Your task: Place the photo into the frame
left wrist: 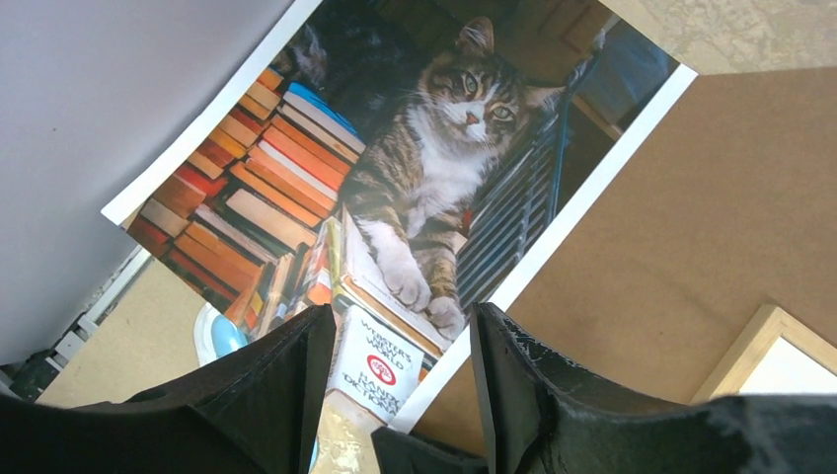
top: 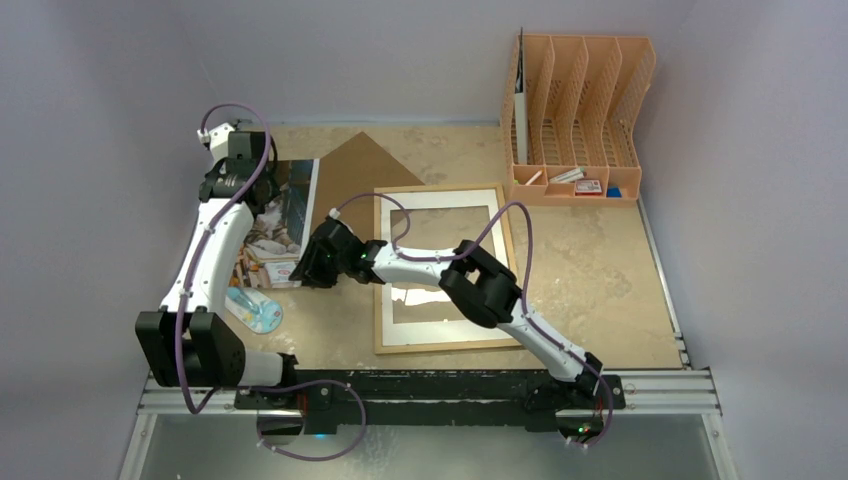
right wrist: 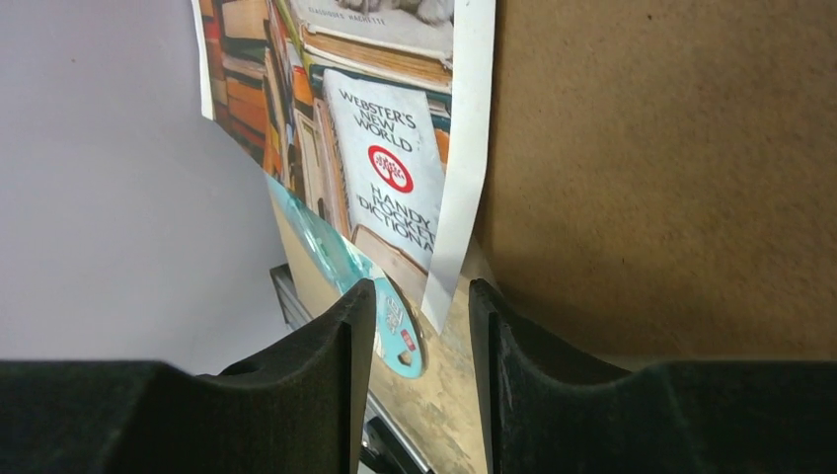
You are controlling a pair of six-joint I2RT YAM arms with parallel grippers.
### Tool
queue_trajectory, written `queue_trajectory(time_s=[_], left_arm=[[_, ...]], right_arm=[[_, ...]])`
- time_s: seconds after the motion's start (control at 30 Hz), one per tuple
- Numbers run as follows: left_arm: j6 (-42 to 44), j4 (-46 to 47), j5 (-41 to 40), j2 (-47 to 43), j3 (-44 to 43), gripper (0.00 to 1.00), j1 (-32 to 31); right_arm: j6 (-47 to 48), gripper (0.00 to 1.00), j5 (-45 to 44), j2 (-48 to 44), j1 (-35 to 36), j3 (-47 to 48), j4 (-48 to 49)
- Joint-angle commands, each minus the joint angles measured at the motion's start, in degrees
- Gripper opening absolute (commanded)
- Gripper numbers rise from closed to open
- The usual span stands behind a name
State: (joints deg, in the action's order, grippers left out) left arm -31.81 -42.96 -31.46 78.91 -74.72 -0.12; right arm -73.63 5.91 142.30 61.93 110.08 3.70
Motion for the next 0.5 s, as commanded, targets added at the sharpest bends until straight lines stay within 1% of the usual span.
queue_trajectory(time_s=[0.0, 0.17, 0.33, 0.4, 0.47], left_arm=[[1.0, -0.5, 3.1, -2.8, 0.9, 0.56, 0.1], [0.6, -0.6, 6.0, -4.3, 1.5, 0.56, 0.1], [0.6, -0.8, 7.9, -5.5, 1.8, 0.56, 0.1], [0.8, -1.1, 8.6, -5.7, 1.6, 0.56, 0.1], [0.9, -1.6, 9.5, -5.8, 1.2, 0.57, 0.1]], right_arm=[[-1.6, 0.41, 0.7, 1.3, 0.0, 3.4, -1.0], [-3.7, 0.37, 2.3, 3.5, 0.0, 3.9, 0.2], [-4.9, 0.33, 2.2, 3.5, -0.3, 1.0, 6.1], [-5.1, 0.29, 2.4, 3.4, -0.7, -0.9, 9.7], [-4.6, 0.21, 2.5, 3.0, -1.1, -3.0, 13.2]])
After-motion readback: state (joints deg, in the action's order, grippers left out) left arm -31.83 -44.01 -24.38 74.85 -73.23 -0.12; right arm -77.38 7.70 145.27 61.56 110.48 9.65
